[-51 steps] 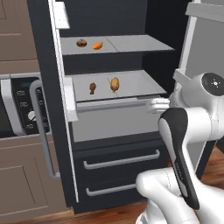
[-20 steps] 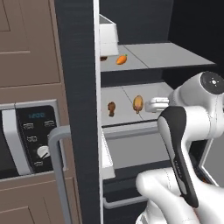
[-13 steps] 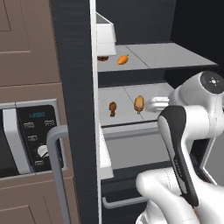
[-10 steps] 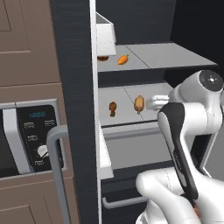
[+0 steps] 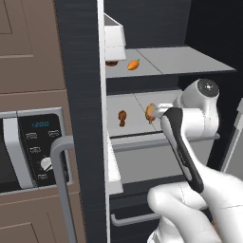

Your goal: Gather the mushroom and carrot from the fridge and place them on a tray on the dining counter. Then gather the chicken drumsticks from the fridge and place them on the other tray.

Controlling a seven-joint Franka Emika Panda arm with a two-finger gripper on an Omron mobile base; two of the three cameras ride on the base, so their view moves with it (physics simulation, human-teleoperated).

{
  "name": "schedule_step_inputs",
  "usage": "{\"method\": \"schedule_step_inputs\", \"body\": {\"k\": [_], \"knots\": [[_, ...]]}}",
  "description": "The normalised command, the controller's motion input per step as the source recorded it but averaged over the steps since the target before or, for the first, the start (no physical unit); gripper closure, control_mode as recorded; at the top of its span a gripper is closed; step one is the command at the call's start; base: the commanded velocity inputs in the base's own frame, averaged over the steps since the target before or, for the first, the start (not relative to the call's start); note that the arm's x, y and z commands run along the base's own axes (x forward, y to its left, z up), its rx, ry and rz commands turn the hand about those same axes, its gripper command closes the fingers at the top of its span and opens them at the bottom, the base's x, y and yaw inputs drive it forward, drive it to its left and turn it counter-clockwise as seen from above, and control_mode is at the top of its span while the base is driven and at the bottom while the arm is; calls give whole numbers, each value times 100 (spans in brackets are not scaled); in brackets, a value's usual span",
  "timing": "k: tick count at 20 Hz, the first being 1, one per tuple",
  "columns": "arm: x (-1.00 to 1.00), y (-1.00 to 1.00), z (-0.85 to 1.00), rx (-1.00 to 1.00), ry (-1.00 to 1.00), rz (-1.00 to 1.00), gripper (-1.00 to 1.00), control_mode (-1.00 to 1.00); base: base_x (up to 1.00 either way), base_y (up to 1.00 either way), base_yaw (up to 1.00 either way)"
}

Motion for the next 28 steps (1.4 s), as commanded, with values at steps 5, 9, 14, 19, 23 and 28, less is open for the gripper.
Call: {"method": "schedule_step_inputs", "body": {"k": [5,9,14,19,23,28], "knots": [[67,0,-23,0,3,0,-100,-100,0,0,0],[57,-2,-11,0,3,0,-100,-100,0,0,0],[45,-13,-21,0,4,0,-100,-100,0,0,0],[45,-10,-34,0,4,0,-100,-100,0,0,0],[54,-1,-32,0,4,0,-100,-100,0,0,0],[54,0,-30,0,3,0,-100,-100,0,0,0]]}}
